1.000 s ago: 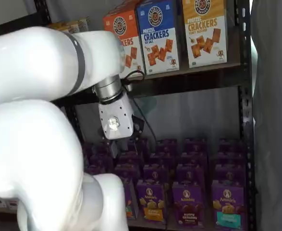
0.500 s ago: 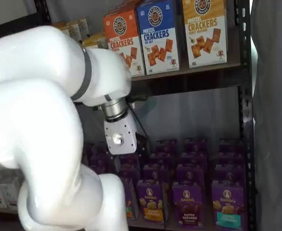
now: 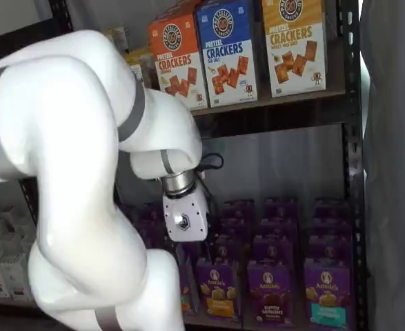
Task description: Pick up the purple box with a brown patch in the center, on the bottom shelf, the fifth box from the left
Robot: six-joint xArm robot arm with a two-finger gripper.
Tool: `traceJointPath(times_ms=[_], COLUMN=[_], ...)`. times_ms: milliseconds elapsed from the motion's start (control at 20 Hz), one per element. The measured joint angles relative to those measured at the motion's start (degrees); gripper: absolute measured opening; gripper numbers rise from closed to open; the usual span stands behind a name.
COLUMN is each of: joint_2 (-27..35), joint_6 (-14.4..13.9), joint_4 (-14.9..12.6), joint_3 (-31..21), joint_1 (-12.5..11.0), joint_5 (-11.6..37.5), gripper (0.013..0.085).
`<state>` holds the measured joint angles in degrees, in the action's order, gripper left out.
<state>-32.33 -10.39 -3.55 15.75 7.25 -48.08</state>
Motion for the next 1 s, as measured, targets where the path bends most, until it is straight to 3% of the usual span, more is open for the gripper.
traceJointPath(times_ms=[550,1000], joint_2=[23.0,40.3], joint_6=[-1.5,-3.6], joint_4=[-5.0,-11.0], joint_3=[1.7,7.9], joint_1=[-3.6,-7.7], joint_5=[22.8,34.7], gripper=[0.0850,0.0850])
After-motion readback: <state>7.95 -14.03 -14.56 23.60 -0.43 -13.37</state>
